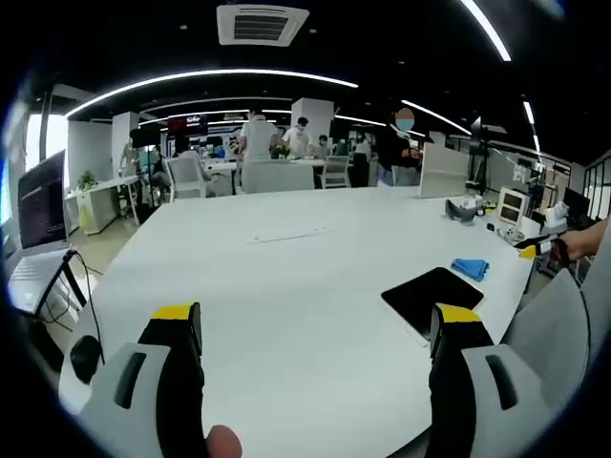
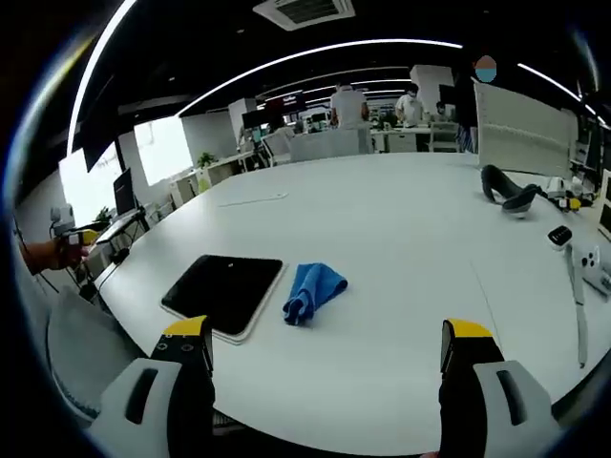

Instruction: Wipe the mirror surface with the cleaning cloth until all visible marks leave the cleaned area.

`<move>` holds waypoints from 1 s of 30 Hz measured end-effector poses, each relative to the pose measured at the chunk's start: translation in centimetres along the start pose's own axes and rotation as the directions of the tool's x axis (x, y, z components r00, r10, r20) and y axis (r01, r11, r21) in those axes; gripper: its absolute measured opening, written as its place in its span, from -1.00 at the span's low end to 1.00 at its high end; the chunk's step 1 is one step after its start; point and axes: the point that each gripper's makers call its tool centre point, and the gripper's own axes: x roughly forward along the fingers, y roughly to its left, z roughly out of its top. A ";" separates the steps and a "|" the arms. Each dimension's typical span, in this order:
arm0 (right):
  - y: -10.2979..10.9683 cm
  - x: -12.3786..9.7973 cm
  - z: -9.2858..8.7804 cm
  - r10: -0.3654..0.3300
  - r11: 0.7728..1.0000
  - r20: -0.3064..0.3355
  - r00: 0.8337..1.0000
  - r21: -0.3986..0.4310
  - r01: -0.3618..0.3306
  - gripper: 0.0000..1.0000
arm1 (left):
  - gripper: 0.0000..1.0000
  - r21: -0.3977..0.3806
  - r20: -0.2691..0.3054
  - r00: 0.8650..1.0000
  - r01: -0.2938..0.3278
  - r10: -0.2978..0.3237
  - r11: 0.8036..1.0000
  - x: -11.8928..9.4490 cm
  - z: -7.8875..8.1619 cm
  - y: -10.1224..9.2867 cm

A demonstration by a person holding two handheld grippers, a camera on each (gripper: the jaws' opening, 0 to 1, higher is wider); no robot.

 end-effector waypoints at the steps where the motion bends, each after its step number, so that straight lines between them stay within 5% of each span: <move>1: 0.0 0.0 0.0 0.000 1.000 0.000 1.000 0.001 0.000 0.97 | 0.98 0.002 -0.002 1.000 0.000 0.000 1.000 0.0 0.0 0.0; 30: 1.2 2.3 1.3 0.015 1.000 0.017 1.000 0.003 -0.015 0.97 | 0.98 -0.032 -0.025 1.000 0.002 -0.003 0.999 0.2 -0.1 -0.3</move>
